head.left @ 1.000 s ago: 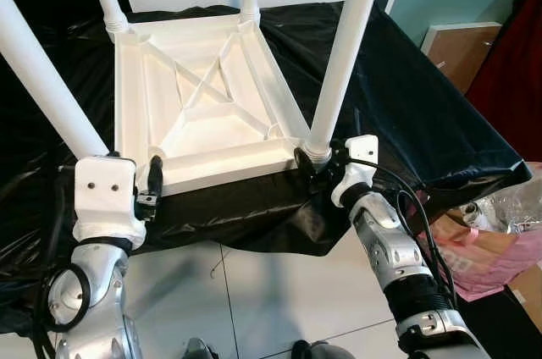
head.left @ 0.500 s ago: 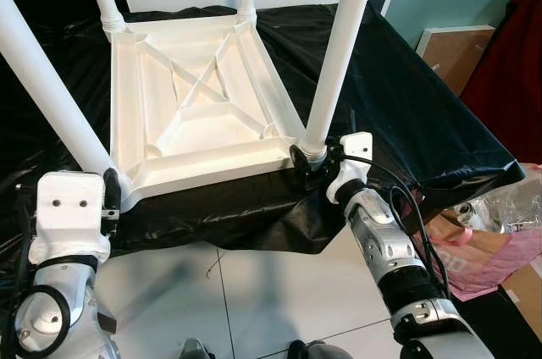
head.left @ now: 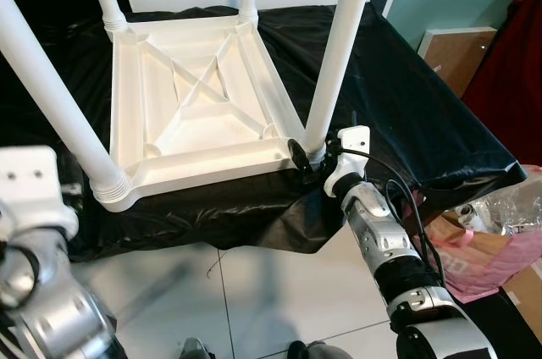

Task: Building children table

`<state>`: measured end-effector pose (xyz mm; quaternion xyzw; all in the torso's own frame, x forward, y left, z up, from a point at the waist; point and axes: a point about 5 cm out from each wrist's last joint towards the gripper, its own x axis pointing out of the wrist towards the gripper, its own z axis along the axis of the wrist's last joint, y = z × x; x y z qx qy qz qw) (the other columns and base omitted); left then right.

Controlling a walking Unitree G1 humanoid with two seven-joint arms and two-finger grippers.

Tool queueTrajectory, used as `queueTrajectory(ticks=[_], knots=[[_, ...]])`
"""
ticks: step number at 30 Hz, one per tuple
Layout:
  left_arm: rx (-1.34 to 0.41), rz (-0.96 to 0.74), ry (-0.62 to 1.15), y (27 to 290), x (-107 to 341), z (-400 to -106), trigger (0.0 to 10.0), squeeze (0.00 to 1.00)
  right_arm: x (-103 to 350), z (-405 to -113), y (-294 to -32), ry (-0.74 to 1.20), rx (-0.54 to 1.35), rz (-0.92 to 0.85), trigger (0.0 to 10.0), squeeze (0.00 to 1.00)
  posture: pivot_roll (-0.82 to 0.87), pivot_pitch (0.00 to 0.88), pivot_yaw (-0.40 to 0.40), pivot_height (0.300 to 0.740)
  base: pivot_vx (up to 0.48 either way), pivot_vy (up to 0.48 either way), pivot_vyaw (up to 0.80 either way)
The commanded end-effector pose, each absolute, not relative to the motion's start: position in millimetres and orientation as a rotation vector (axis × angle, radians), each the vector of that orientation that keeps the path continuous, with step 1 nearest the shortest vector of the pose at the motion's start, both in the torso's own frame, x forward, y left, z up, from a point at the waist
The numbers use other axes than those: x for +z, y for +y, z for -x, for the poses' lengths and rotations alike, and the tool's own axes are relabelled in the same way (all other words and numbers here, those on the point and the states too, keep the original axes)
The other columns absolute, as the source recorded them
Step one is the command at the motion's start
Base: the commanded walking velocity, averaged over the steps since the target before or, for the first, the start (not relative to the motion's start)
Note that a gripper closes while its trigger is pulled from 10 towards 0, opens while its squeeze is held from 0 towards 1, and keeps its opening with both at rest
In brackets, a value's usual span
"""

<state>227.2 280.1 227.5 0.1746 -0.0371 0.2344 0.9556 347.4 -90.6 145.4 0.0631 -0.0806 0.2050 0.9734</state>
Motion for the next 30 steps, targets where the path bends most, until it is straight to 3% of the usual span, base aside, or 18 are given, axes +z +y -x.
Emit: queueTrajectory(ticks=[1,11,22,30], knots=[[0.997,-0.304,-0.151,304,226,-214,10.0,0.00,151,-347,-84,-0.194,0.436,-0.127,10.0,0.00,0.13,0.095,-0.066,0.740,0.000,0.000,0.00],[1.006,-0.205,-0.029,348,196,-261,10.0,0.00,147,-343,-91,-0.195,0.407,-0.122,10.0,0.00,0.06,0.098,-0.049,0.740,0.000,0.000,0.00],[0.980,-0.014,0.044,365,173,-292,10.0,0.00,142,-337,-93,-0.182,0.388,-0.120,10.0,0.00,0.03,0.098,-0.052,0.740,0.000,0.000,0.00],[0.617,0.064,-0.114,341,191,-336,10.0,0.00,127,-323,-98,-0.134,0.365,-0.120,10.0,0.00,0.00,0.086,-0.050,0.740,0.000,0.000,0.00]])
